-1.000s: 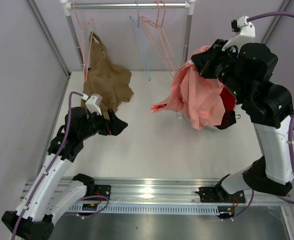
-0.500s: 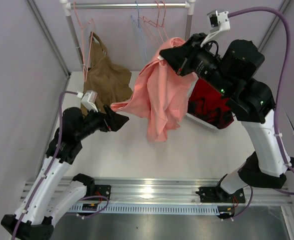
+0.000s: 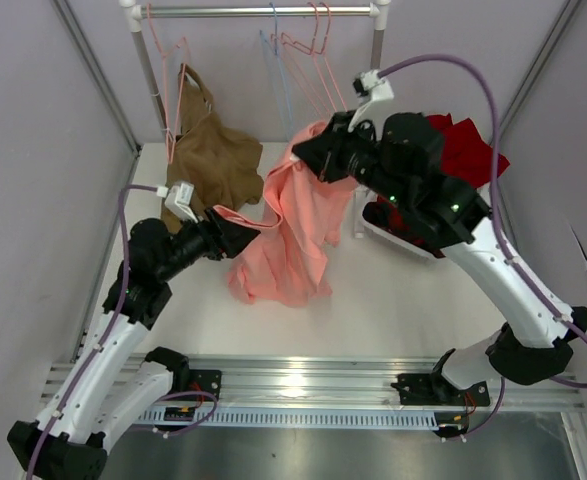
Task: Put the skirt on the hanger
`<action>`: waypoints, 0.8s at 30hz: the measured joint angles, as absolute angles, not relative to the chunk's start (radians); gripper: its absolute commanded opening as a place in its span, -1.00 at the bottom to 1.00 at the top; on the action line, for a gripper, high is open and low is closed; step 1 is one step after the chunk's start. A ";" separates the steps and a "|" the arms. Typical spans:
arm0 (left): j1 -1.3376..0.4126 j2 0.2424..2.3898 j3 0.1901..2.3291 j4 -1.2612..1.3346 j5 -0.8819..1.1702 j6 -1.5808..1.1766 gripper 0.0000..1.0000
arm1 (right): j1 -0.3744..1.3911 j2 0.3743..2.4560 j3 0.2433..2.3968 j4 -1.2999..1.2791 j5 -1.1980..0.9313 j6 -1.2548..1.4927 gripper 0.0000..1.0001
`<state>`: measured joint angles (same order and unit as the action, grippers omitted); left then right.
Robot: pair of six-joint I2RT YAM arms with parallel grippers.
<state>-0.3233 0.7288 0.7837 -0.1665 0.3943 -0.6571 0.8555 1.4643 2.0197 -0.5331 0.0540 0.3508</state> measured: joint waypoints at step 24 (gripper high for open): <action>-0.348 0.978 0.561 -0.144 0.245 -0.683 -1.00 | 0.498 1.509 0.968 -0.149 -0.033 0.590 -1.00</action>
